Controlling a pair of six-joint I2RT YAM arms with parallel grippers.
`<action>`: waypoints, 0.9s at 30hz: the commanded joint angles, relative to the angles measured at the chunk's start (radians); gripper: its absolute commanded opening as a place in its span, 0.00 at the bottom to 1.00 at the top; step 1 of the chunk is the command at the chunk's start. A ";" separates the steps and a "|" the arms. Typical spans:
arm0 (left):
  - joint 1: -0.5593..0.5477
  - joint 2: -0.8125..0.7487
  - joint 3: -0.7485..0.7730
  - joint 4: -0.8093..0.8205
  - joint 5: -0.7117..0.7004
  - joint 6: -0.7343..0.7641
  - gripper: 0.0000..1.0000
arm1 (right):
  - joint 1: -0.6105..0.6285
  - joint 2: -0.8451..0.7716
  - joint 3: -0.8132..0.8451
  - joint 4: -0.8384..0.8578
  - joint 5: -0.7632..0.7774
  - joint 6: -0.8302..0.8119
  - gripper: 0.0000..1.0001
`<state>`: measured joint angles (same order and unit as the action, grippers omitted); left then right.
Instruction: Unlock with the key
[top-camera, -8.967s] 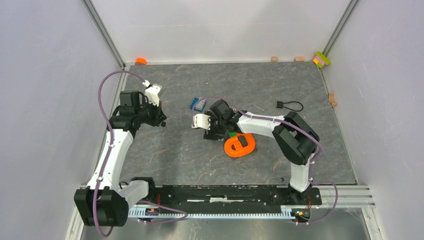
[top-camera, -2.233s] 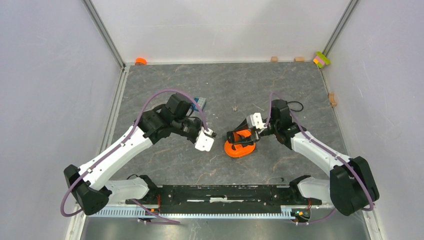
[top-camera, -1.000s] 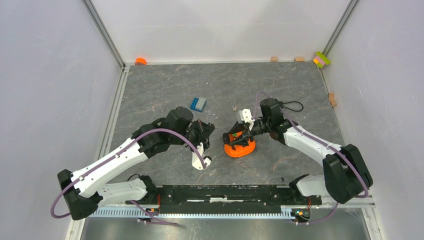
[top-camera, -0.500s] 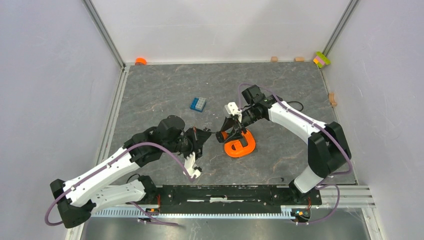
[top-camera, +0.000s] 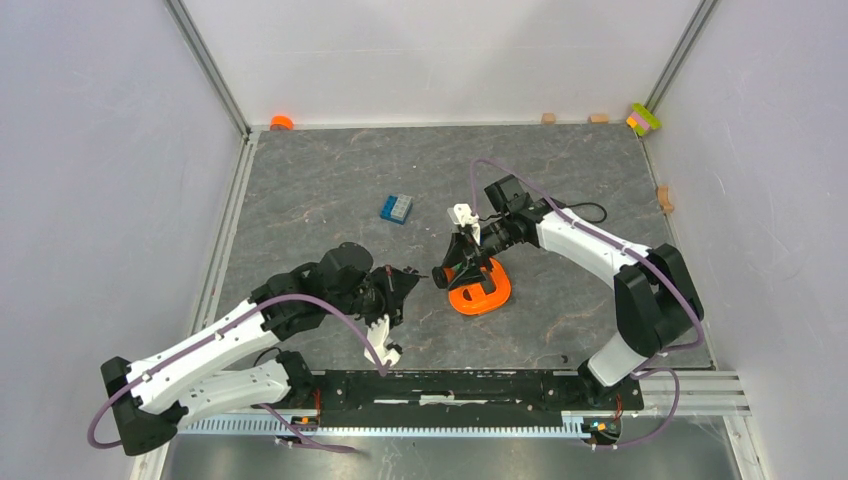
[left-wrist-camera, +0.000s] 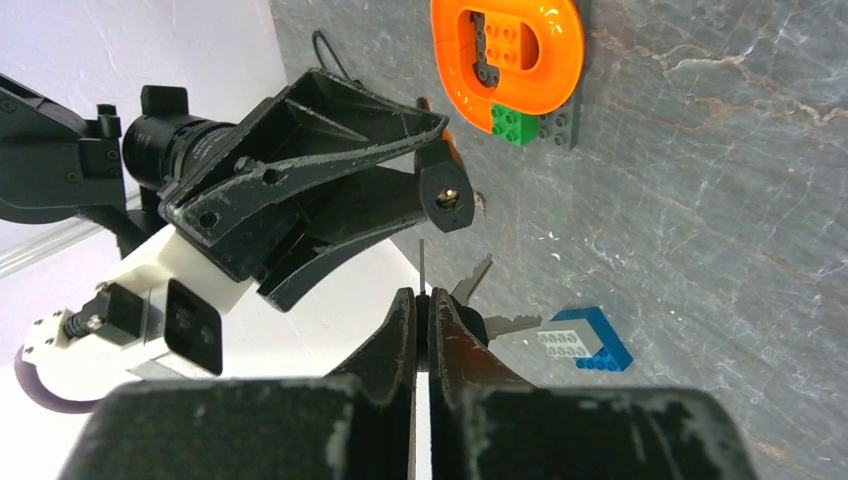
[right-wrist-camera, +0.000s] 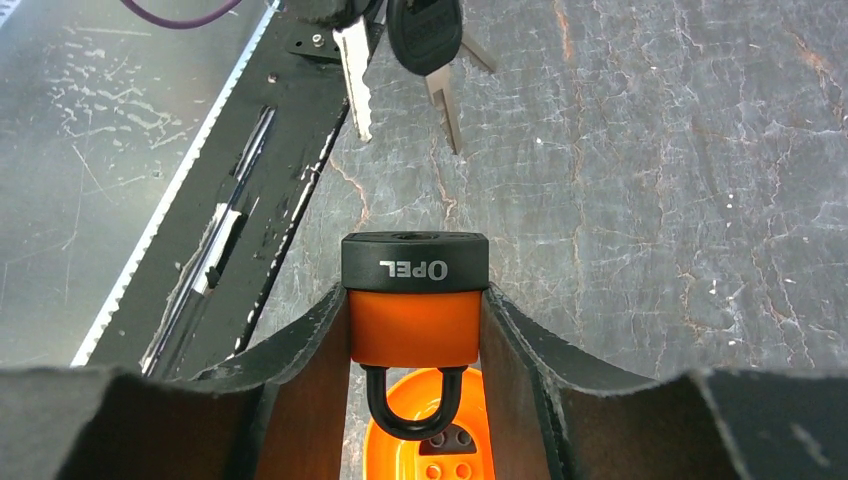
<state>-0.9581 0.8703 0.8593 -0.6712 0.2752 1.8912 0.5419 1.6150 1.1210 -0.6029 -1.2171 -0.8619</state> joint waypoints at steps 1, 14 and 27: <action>-0.020 -0.003 -0.005 0.038 -0.011 -0.084 0.02 | 0.006 -0.055 0.002 0.132 -0.032 0.120 0.00; -0.036 0.032 0.044 0.051 -0.002 -0.193 0.02 | 0.033 -0.104 -0.015 0.055 -0.048 0.007 0.00; -0.050 0.024 0.040 0.068 -0.018 -0.183 0.02 | 0.053 -0.105 -0.014 0.035 -0.068 -0.012 0.00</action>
<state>-0.9974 0.9031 0.8593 -0.6373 0.2619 1.7374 0.5911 1.5341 1.0969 -0.5659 -1.2228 -0.8581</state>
